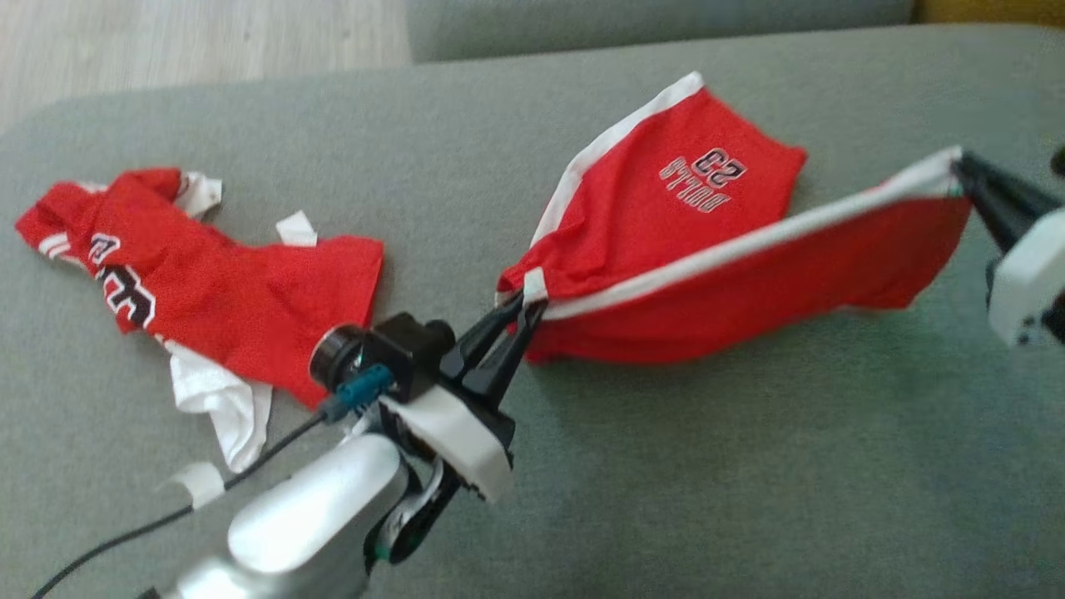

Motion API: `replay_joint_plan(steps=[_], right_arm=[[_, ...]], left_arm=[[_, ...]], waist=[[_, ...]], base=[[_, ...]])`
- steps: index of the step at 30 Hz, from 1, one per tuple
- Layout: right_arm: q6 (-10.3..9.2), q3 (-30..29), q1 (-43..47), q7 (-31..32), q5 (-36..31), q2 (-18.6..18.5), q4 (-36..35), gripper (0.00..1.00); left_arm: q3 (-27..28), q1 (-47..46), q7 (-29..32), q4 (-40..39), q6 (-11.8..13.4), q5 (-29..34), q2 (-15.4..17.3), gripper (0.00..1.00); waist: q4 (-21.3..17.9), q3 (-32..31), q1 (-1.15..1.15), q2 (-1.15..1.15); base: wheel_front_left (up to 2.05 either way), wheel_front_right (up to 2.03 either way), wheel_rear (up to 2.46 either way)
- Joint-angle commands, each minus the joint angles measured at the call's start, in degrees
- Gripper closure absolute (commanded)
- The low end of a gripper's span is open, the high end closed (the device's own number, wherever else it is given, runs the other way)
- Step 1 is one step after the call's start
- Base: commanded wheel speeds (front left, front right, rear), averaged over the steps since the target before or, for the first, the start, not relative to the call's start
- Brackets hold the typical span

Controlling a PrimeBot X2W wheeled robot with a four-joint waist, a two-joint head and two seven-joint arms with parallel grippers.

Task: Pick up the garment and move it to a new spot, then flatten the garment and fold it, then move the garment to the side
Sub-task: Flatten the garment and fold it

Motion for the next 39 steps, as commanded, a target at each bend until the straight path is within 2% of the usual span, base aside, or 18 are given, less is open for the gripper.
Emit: replay_joint_plan(steps=[1, 8, 23, 36, 37, 38, 39], right_arm=[[-0.04, -0.83, -3.42, -1.14, -1.74, -0.25, -0.1, 1.0], [-0.04, 0.35, -12.78, -6.04, -6.54, 4.01, 6.67, 1.0], [-0.04, 6.62, -26.49, -16.26, -9.91, 6.78, 22.9, 1.0], [-0.04, 12.6, -34.96, -19.99, -9.62, 8.2, 33.56, 1.0], [-0.04, 13.14, -35.35, -20.12, -9.39, 8.49, 34.19, 0.55], [-0.04, 13.67, -35.89, -20.48, -9.3, 8.68, 34.76, 0.0], [-0.04, 13.9, -36.54, -21.01, -9.26, 8.8, 35.45, 0.0]], left_arm=[[2.84, -3.61, -0.63, -0.54, -0.14, 0.61, 0.22, 1.0], [3.47, -7.58, -1.12, 2.12, -0.74, 1.02, -2.22, 1.0], [4.08, -12.96, -2.49, 6.78, -1.13, 1.83, -5.76, 1.0], [4.13, -16.25, -3.67, 10.06, -1.01, 2.39, -8.57, 1.0], [4.13, -16.31, -3.3, 10.38, -0.99, 2.16, -8.67, 0.63], [4.22, -16.41, -2.89, 10.72, -0.76, 2.02, -8.56, 0.0], [4.61, -16.55, -2.72, 11.05, -0.16, 1.93, -8.38, 0.0]], waist=[[2.03, 3.14, -0.02, 0.0], [3.83, 6.93, -0.02, 0.0], [8.25, 14.57, -0.02, 0.0], [10.56, 19.57, -0.02, 0.0], [10.55, 19.78, -0.02, 0.0], [10.4, 20.02, -0.02, 0.0], [10.2, 20.16, -0.02, 0.0]], base=[[0.0, 0.0, 0.0], [0.0, 0.0, 0.0], [0.0, 0.0, 0.0], [0.0, 0.0, 0.0], [0.0, 0.0, 0.0], [0.0, 0.0, 0.0], [0.0, 0.0, 0.0]])
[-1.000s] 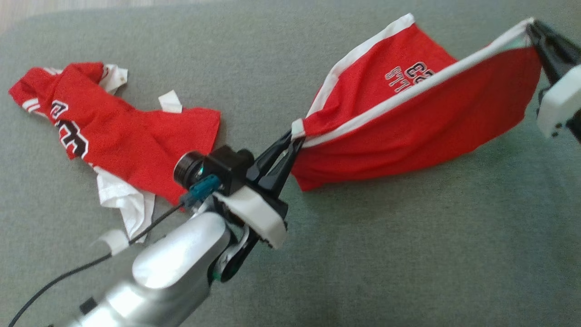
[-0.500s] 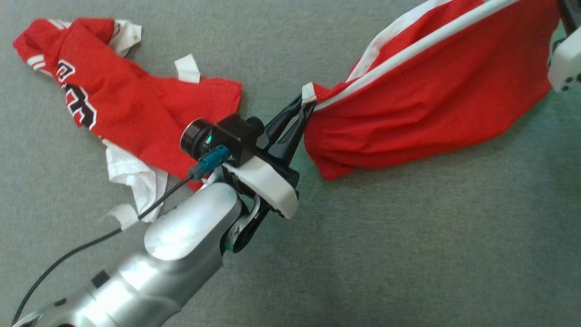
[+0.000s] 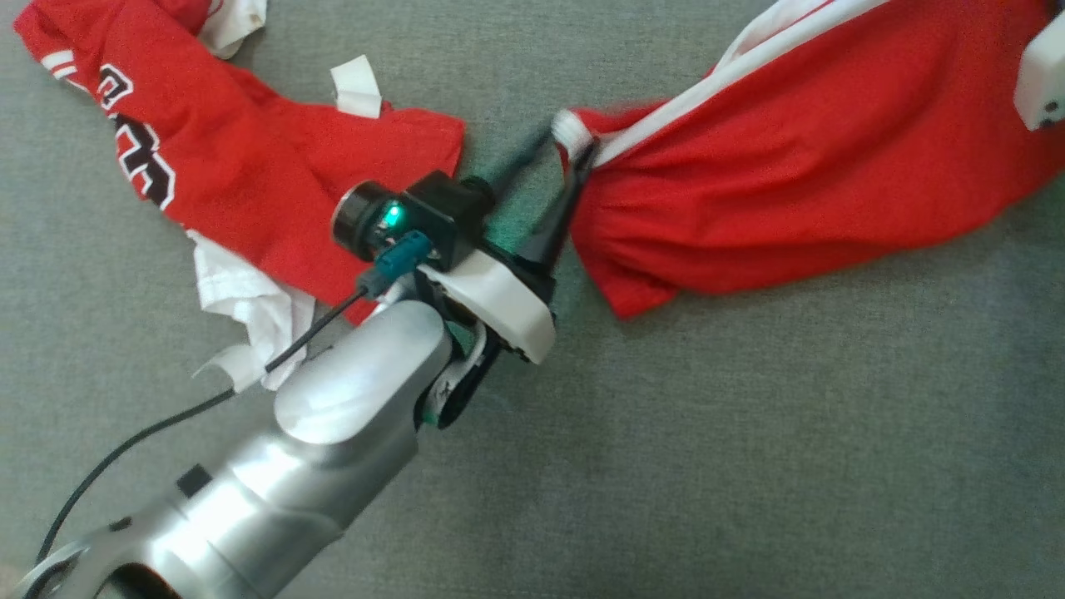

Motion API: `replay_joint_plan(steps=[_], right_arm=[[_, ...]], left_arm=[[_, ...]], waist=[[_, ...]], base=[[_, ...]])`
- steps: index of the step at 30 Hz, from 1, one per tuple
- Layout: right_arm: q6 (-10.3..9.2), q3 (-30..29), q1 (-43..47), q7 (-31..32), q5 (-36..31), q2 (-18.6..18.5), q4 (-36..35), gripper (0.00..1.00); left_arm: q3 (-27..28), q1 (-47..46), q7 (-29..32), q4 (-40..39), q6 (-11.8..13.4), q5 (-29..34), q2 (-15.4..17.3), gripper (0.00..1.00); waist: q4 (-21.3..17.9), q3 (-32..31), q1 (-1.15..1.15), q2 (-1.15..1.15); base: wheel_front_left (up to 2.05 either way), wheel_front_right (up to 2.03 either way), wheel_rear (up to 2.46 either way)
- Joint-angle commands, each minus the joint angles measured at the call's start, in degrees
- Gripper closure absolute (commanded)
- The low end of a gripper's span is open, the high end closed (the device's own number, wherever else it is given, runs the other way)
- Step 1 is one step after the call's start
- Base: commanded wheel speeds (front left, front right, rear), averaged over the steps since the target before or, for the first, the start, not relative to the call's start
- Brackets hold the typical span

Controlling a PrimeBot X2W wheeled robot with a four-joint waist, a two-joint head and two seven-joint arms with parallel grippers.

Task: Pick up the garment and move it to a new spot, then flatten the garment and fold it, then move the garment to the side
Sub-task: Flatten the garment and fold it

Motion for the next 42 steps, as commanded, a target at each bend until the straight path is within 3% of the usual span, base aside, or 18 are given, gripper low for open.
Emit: replay_joint_plan(steps=[1, 14, 18, 23, 31, 37, 42], right_arm=[[-0.04, -0.01, -1.52, -1.23, 0.75, 0.33, -0.1, 0.0], [-0.04, -4.38, -2.35, -9.45, 7.81, 5.38, 2.67, 0.0], [-0.04, -8.0, 1.42, -10.59, 9.49, 6.76, -1.25, 0.0], [-0.04, -16.74, 10.06, -10.69, 8.4, 9.21, -11.65, 0.0], [-0.04, -32.01, 31.7, -10.71, 0.7, 18.32, -26.16, 0.0], [-0.04, -35.86, 43.96, -10.71, -4.96, 25.11, -30.45, 0.0], [-0.04, -36.65, 52.04, -10.57, -8.52, 28.44, -33.22, 0.0]], left_arm=[[2.38, -2.15, 0.01, -0.91, 0.85, 0.21, 1.39, 0.0], [9.52, -0.76, -3.98, -5.78, 6.29, -1.48, 6.51, 0.0], [12.12, 1.06, -5.59, -7.25, 7.37, -2.26, 7.39, 0.0], [14.36, 4.92, -6.9, -9.53, 8.27, -0.68, 8.25, 0.0], [21.33, 17.25, -7.16, -9.97, 7.91, 0.91, 4.89, 0.0], [25.39, 25.87, -7.17, -7.49, 4.27, 6.44, 1.71, 0.0], [29.55, 32.14, -7.17, -6.24, 2.89, 10.49, -1.73, 0.0]], waist=[[-0.53, 0.25, -0.01, 0.0], [-4.05, -5.75, -0.01, 0.0], [-5.46, -9.53, -0.01, 0.0], [-7.23, -14.47, -0.01, 0.0], [-9.21, -21.55, -0.01, 0.0], [-10.09, -24.48, -0.01, 0.0], [-10.18, -25.68, -0.01, 0.0]], base=[[0.0, 0.0, 0.0], [0.0, 0.0, 0.0], [0.0, 0.0, 0.0], [0.0, 0.0, 0.0], [0.0, 0.0, 0.0], [0.0, 0.0, 0.0], [0.0, 0.0, 0.0]])
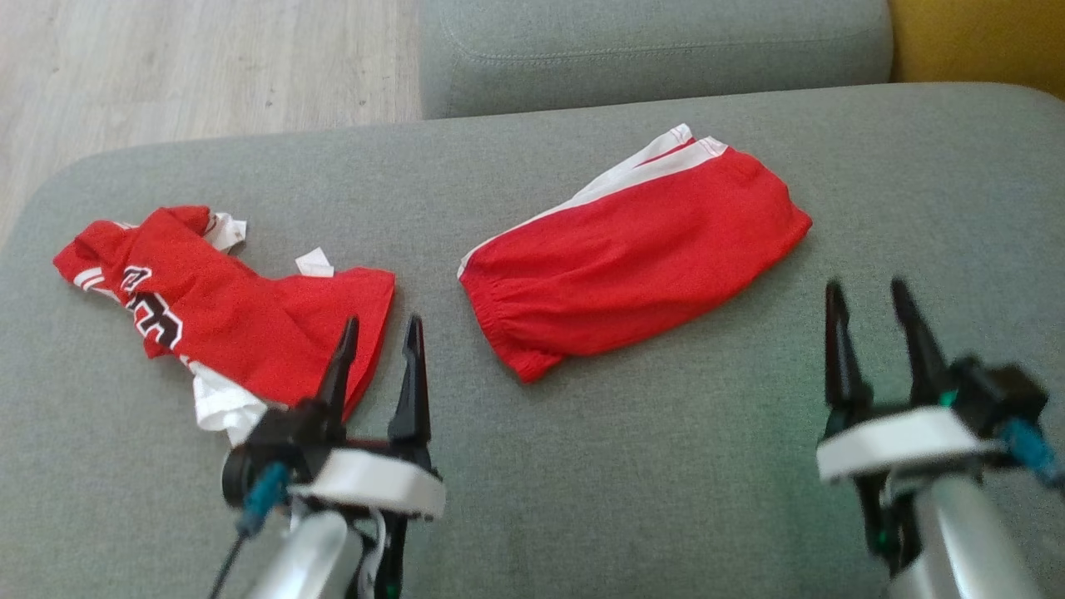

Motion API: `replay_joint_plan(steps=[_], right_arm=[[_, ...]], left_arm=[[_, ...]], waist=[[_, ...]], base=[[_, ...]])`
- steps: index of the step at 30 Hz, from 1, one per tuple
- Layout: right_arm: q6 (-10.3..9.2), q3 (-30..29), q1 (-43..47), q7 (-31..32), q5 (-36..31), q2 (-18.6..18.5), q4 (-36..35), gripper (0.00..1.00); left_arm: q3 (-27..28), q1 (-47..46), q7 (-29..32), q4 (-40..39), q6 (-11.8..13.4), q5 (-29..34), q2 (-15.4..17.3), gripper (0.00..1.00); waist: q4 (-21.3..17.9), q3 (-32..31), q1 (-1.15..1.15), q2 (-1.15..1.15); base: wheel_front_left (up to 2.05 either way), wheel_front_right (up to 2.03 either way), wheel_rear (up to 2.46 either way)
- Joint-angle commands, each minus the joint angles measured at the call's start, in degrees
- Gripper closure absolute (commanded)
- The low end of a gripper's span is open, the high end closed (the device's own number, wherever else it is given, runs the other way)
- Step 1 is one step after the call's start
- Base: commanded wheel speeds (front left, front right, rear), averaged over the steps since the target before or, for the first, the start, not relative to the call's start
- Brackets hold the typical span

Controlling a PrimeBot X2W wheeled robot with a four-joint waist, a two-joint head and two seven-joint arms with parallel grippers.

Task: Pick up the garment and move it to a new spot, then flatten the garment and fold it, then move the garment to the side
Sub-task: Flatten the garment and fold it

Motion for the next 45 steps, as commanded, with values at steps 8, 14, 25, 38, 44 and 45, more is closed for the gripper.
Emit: replay_joint_plan(steps=[8, 14, 25, 38, 44, 45], right_arm=[[-0.04, 1.68, 5.39, -0.14, 0.35, 1.62, -5.17, 0.0], [-0.04, 1.18, 3.26, 0.29, 0.41, 1.64, -6.37, 0.0], [-0.04, -4.13, -12.11, 9.3, -2.18, 1.01, -0.46, 0.0], [-0.04, -11.64, -32.86, 20.33, -6.75, -8.01, 25.33, 0.0], [-0.04, -8.95, -36.38, 22.62, -7.44, -9.96, 33.17, 0.0], [-0.04, -8.03, -36.82, 22.89, -7.55, -10.16, 34.13, 0.0]], left_arm=[[7.67, 4.01, -0.29, -1.6, -2.61, 8.66, -3.6, 0.0], [9.88, 1.98, -0.29, -1.79, -4.35, 10.77, -4.95, 0.0], [9.99, -3.28, -0.29, -3.46, -6.17, 12.57, -6.39, 0.0], [7.11, -7.82, -0.29, -5.24, -6.48, 11.85, -6.83, 0.0], [6.66, -8.74, -0.29, -5.75, -6.16, 11.51, -6.84, 0.0], [6.62, -8.89, -0.29, -5.86, -6.05, 11.43, -6.84, 0.0]], waist=[[0.11, 0.35, 0.01, 0.0], [1.19, 3.19, 0.01, 0.0], [5.4, 10.29, 0.01, 0.0], [12.08, 18.03, 0.01, 0.0], [12.94, 19.3, 0.01, 0.0], [12.98, 19.43, 0.01, 0.0]], base=[[0.0, 0.0, 0.0], [0.0, 0.0, 0.0], [0.0, 0.0, 0.0], [0.0, 0.0, 0.0], [0.0, 0.0, 0.0], [0.0, 0.0, 0.0]])
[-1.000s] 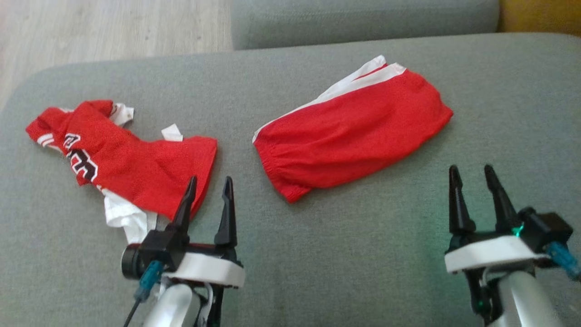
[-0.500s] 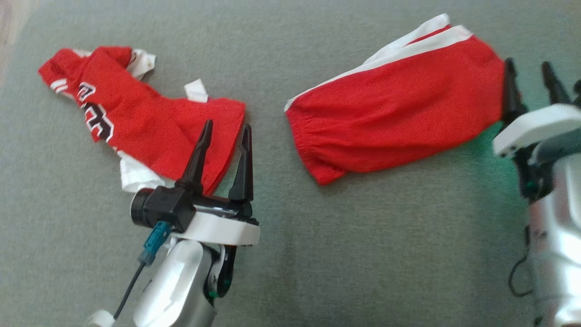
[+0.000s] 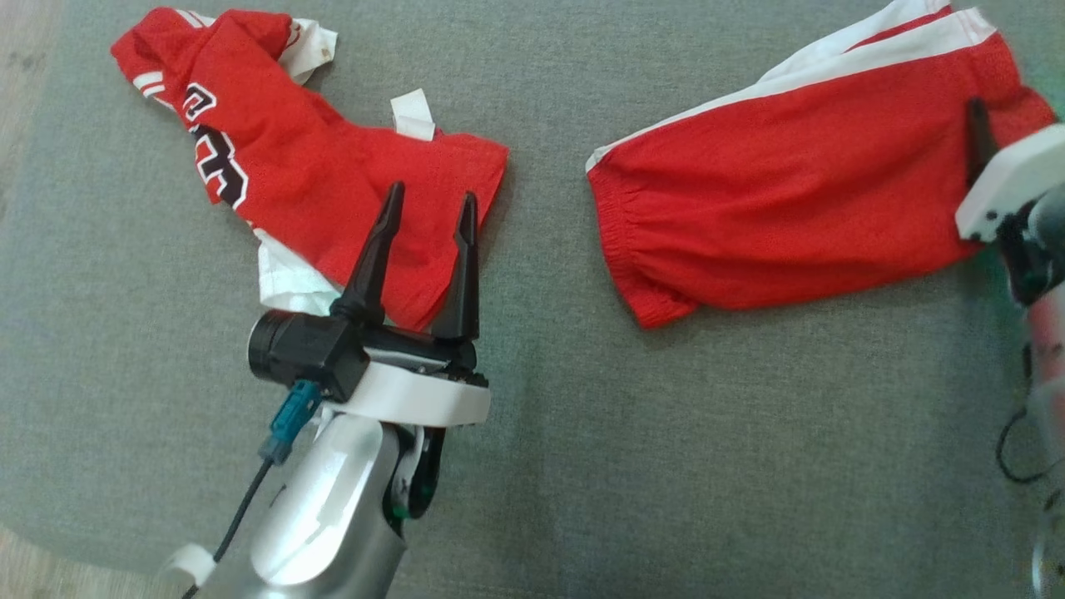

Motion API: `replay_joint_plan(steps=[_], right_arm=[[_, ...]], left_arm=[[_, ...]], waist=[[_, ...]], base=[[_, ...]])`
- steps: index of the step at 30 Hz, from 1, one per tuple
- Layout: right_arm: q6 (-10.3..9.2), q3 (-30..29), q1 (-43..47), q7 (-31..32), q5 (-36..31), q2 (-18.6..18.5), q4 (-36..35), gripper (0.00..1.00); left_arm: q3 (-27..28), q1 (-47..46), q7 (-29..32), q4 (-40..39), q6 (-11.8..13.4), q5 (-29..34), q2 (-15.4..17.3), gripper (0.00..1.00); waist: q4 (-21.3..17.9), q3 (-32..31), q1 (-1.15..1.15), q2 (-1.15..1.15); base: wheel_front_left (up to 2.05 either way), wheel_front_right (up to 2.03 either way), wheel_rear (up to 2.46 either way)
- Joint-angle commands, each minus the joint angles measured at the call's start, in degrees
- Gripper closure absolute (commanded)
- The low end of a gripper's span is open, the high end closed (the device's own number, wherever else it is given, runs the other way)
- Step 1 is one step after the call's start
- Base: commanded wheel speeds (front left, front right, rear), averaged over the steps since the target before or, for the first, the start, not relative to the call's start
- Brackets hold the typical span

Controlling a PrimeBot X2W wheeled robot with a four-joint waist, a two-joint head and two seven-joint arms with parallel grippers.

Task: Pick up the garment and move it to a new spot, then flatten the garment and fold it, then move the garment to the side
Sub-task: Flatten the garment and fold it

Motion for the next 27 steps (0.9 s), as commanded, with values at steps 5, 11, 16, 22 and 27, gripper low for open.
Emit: replay_joint_plan(steps=[5, 11, 16, 22, 27], right_arm=[[-0.04, 6.58, -1.93, 1.37, 1.17, -0.02, 2.81, 1.0], [-0.04, 9.02, -2.49, -1.79, 5.59, -0.48, 4.34, 1.0], [-0.04, 10.59, -1.57, -4.13, 8.14, -1.54, 4.12, 1.0], [-0.04, 9.6, 3.08, -8.17, 11.72, -5.51, 4.01, 1.0], [-0.04, 5.61, 6.44, -10.92, 12.64, -9.13, 5.05, 1.0]], left_arm=[[1.36, -2.36, -0.29, -2.42, 0.74, -0.57, 0.24, 0.0], [2.13, -1.71, -0.29, -2.18, 0.94, 0.01, 0.24, 0.0], [3.06, -1.2, -0.29, -1.78, 0.47, 0.94, 0.24, 0.0], [3.92, -0.24, -0.29, -1.36, -0.05, 1.63, 0.24, 0.0], [4.22, 0.84, -0.29, -1.12, -0.21, 1.97, 0.24, 0.0]], waist=[[-0.23, 0.35, 0.0, 0.0], [-2.17, -1.19, 0.0, 0.0], [-4.05, -2.5, 0.0, 0.0], [-6.71, -5.54, 0.0, 0.0], [-8.27, -7.46, 0.0, 0.0]], base=[[0.0, 0.0, 0.0], [0.0, 0.0, 0.0], [0.0, 0.0, 0.0], [0.0, 0.0, 0.0], [0.0, 0.0, 0.0]])
